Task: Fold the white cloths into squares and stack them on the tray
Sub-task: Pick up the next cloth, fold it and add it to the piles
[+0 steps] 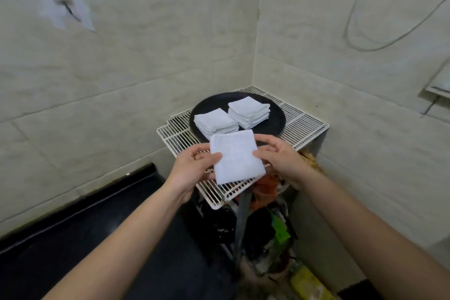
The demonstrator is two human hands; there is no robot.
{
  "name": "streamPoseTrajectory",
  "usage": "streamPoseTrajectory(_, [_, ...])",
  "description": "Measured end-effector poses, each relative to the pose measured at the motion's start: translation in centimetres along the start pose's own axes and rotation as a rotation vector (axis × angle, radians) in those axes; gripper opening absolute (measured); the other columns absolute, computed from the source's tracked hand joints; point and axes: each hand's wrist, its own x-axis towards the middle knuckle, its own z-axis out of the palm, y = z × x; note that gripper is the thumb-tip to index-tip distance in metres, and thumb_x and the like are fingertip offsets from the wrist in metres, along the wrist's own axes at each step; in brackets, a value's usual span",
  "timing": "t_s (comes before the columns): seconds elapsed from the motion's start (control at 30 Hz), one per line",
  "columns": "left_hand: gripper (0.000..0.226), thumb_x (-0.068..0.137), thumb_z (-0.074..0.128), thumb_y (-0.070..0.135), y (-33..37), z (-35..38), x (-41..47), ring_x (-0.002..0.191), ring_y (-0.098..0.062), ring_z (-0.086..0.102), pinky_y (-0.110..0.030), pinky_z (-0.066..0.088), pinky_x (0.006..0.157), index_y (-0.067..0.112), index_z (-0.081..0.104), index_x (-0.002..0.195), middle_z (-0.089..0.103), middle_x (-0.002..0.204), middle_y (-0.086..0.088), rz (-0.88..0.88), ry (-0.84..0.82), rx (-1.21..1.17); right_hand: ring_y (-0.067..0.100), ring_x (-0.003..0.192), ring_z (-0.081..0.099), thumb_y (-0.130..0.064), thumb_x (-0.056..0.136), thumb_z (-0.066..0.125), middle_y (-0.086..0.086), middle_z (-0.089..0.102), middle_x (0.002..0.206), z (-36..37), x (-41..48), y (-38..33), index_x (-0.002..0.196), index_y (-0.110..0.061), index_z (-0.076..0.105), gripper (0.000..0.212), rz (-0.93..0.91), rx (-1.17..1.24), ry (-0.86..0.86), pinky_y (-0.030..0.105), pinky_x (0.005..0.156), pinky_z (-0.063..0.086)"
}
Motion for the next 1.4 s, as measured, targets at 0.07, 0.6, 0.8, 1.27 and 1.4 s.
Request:
streamPoseTrajectory(0.07, [0.026, 0.085, 0.073, 0.006, 0.4, 0.4, 2.9, 0.073, -0.014, 0.071, -0.025, 0.055, 0.053, 0.006, 0.065, 0.11, 0.074, 0.087, -0.009, 0.007, 0.1, -0.036, 0.011, 0.086, 0.071, -0.006, 0.094, 0.062, 0.004, 0.073, 0.101, -0.4, 4.1, -0.9, 0.125, -0.025, 0.062, 0.036, -0.002, -0.017, -0.067, 0.03, 0.068, 0.06])
streamPoseTrajectory(0.6, [0.018, 0.085, 0.06, -0.015, 3.4, 1.6, 19.8, 0.072, -0.025, 0.067, -0.027, 0.06, 0.06, 0.002, 0.062, 0.093, 0.068, 0.085, -0.016, -0.094, 0.542, -0.067, 0.037, 0.124, 0.053, -0.001, 0.086, 0.049, 0.022, 0.059, 0.129, 1.1, 26.3, -5.5, 0.125, 0.008, 0.055, 0.04, -0.067, -0.524, -0.161, 0.051, 0.104, 0.045])
streamPoseTrajectory(0.8, [0.023, 0.083, 0.065, -0.012, 1.8, 0.8, 20.9, 0.068, -0.026, 0.069, -0.028, 0.056, 0.056, 0.005, 0.058, 0.096, 0.068, 0.087, -0.018, -0.083, 0.602, -0.036, 0.032, 0.113, 0.06, -0.001, 0.088, 0.051, 0.018, 0.069, 0.115, 1.4, 27.6, -4.2, 0.118, 0.004, 0.063, 0.033, -0.107, -0.614, -0.192, 0.042, 0.099, 0.049])
streamPoseTrajectory(1.27, [0.037, 0.097, 0.059, 0.03, 0.8, -0.2, 18.9, 0.124, -0.023, 0.052, -0.04, 0.042, 0.106, 0.013, 0.059, 0.13, 0.057, 0.132, -0.007, 0.293, 0.583, 0.829, 0.017, 0.105, 0.064, -0.022, 0.096, 0.052, -0.001, 0.069, 0.114, -0.8, 27.5, -4.7, 0.122, -0.021, 0.067, 0.029, -0.445, -0.662, -0.018, 0.033, 0.094, 0.05])
streamPoseTrajectory(1.4, [0.053, 0.104, 0.04, 0.04, -1.0, 0.0, 17.7, 0.149, -0.021, 0.022, -0.033, 0.016, 0.12, 0.012, 0.04, 0.15, 0.029, 0.16, -0.006, 0.262, 0.381, 0.987, 0.026, 0.102, 0.063, -0.027, 0.101, 0.044, 0.004, 0.066, 0.113, -0.6, 26.2, -2.8, 0.118, -0.02, 0.068, 0.03, -0.653, -0.983, -0.113, 0.039, 0.085, 0.05])
